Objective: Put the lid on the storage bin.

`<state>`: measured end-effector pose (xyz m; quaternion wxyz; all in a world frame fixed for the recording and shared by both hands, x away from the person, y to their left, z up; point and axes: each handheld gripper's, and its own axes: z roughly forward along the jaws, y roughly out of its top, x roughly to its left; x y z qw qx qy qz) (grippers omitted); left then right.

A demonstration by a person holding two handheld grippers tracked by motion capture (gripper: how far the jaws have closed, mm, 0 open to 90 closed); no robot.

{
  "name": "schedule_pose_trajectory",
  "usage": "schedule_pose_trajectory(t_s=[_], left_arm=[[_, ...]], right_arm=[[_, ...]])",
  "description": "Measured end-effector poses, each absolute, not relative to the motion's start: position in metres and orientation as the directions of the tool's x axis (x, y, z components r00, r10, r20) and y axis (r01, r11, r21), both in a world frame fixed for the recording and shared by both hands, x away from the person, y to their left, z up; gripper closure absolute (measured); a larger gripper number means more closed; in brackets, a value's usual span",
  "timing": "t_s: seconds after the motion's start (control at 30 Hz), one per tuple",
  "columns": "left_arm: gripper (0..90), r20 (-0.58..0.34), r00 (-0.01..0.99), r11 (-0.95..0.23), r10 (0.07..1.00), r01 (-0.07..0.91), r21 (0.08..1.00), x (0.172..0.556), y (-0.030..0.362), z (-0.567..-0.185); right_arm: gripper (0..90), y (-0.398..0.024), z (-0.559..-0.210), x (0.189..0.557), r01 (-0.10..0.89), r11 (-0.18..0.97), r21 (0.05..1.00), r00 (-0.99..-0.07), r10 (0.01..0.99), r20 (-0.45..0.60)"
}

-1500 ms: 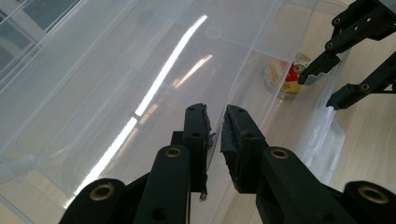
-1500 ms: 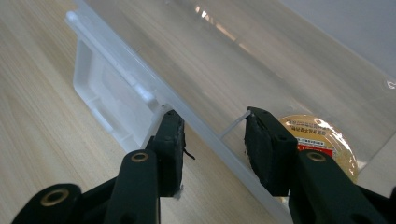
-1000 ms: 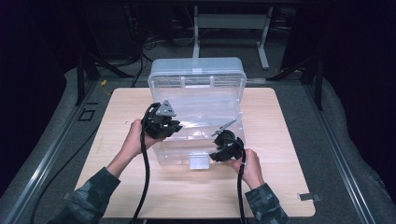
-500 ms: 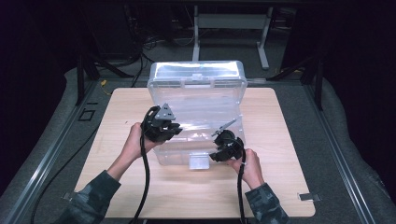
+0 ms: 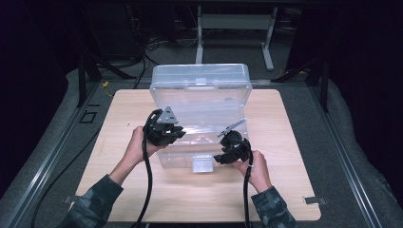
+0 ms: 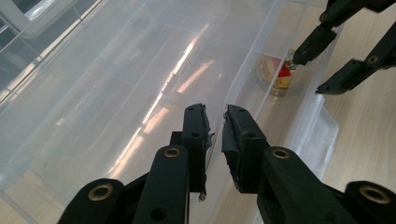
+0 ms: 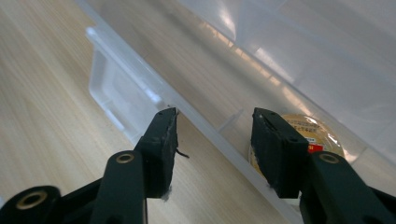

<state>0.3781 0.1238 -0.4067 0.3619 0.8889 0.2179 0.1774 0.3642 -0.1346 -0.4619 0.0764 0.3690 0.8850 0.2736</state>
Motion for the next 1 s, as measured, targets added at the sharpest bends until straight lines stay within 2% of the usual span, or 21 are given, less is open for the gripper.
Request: schedule_pose_trajectory(t_s=[0.2,0.33,0.57,1.0], left_arm=[[77.7,0.159,0.841,-0.639,0.517,0.256,0.725,0.378,0.124,-0.407],[77.6,0.157,0.84,-0.637,0.519,0.258,0.726,0.378,0.124,-0.407],[77.6,0.152,0.841,-0.635,0.519,0.26,0.728,0.377,0.124,-0.408],[77.2,0.149,0.842,-0.632,0.518,0.26,0.73,0.374,0.124,-0.411]], right_arm=[[47.7,-0.143,-0.434,0.352,0.584,0.573,0.575,-0.729,0.682,0.061],[46.8,-0.147,-0.402,0.347,0.544,0.563,0.622,-0.746,0.663,0.052],[46.5,-0.155,-0.361,0.361,0.507,0.528,0.681,-0.737,0.675,0.026],[47.2,-0.155,-0.358,0.409,0.531,0.452,0.717,-0.677,0.735,0.037]])
